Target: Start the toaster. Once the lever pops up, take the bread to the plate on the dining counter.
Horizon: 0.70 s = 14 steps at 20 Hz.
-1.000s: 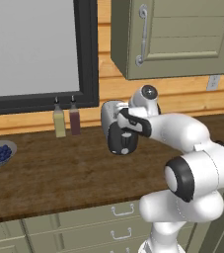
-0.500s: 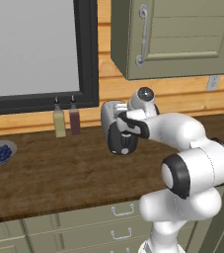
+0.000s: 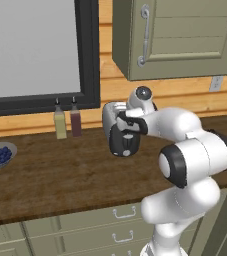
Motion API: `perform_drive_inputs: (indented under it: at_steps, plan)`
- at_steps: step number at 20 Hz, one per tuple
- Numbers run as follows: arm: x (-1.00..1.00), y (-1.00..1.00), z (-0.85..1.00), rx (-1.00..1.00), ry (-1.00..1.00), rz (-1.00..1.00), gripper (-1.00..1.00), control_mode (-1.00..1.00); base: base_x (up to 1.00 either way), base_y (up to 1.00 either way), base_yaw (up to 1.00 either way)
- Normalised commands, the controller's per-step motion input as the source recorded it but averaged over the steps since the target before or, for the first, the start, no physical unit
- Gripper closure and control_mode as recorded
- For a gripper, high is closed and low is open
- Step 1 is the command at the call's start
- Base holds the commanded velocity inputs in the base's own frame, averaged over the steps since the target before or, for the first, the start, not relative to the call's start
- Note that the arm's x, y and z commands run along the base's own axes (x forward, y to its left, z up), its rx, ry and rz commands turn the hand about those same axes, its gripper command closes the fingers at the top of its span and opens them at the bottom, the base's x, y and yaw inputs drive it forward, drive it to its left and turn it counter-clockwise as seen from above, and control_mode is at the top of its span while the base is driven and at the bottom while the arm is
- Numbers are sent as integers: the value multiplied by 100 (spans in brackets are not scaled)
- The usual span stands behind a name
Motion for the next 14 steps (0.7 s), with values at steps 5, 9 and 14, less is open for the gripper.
perform_drive_inputs:
  at_steps: [5, 9, 14]
  plan:
    - [7, 0, -6, 0, 0, 0, -100, -100, 0, 0, 0]
    - [0, 0, -10, 0, 0, 0, -100, -100, 0, 0, 0]
    - [0, 0, -4, 0, 0, 0, -100, -100, 0, 0, 0]
